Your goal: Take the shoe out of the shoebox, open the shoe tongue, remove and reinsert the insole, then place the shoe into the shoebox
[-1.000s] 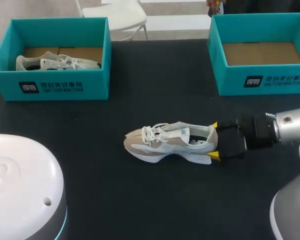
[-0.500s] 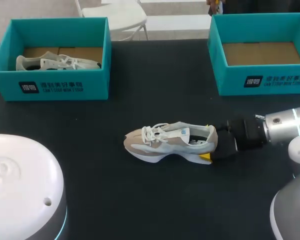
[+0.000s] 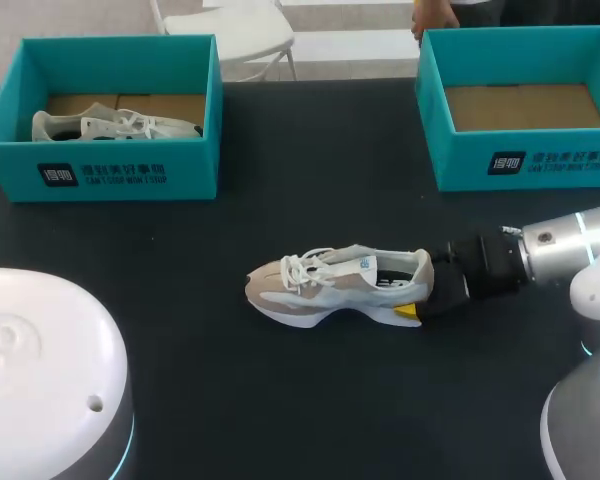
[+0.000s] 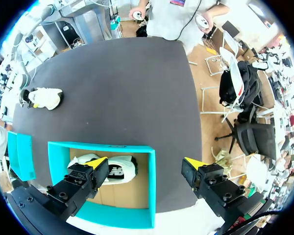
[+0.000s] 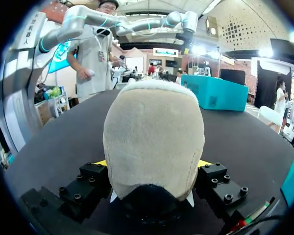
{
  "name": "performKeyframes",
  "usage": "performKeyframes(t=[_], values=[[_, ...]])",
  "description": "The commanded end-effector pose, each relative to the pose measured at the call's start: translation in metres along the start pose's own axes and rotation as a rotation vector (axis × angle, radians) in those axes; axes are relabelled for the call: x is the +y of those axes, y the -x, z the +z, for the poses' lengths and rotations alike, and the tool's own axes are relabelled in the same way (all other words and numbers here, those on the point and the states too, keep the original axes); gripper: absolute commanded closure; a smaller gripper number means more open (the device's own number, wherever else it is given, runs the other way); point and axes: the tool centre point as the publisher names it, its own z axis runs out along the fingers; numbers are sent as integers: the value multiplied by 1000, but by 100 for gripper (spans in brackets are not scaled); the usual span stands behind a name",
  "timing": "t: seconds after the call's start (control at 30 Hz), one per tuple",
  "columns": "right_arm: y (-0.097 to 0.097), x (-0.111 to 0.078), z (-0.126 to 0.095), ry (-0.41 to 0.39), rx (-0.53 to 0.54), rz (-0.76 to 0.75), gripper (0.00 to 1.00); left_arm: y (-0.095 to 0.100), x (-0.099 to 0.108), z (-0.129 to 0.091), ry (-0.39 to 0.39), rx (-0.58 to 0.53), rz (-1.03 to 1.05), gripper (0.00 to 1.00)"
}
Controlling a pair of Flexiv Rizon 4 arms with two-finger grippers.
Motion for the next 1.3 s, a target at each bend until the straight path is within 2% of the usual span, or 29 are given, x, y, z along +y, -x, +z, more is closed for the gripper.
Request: performKeyframes(t=[0.03, 1.1, 1.13, 1.17, 1.2, 1.27, 1.3], values=[[1, 1, 6, -7, 16, -3, 100, -1, -1, -1, 1, 2, 1, 0], [-1, -2, 11, -4, 14, 1, 100, -1, -1, -1, 1, 2, 1, 0], [-1, -2, 11, -4, 14, 1, 100, 5, -5, -3, 29, -14, -25, 0], [-1, -2, 11, -4, 14, 1, 100, 8, -8, -5, 24, -27, -42, 0], [-1, -2, 11, -4, 14, 1, 100, 15, -11, -10, -9, -54, -129, 0], [-1, -2, 11, -4, 14, 1, 100, 29, -13, -13, -22, -70, -314, 0], [-1, -2, 11, -4, 14, 1, 100, 38, -12, -14, -41, -81, -476, 0]])
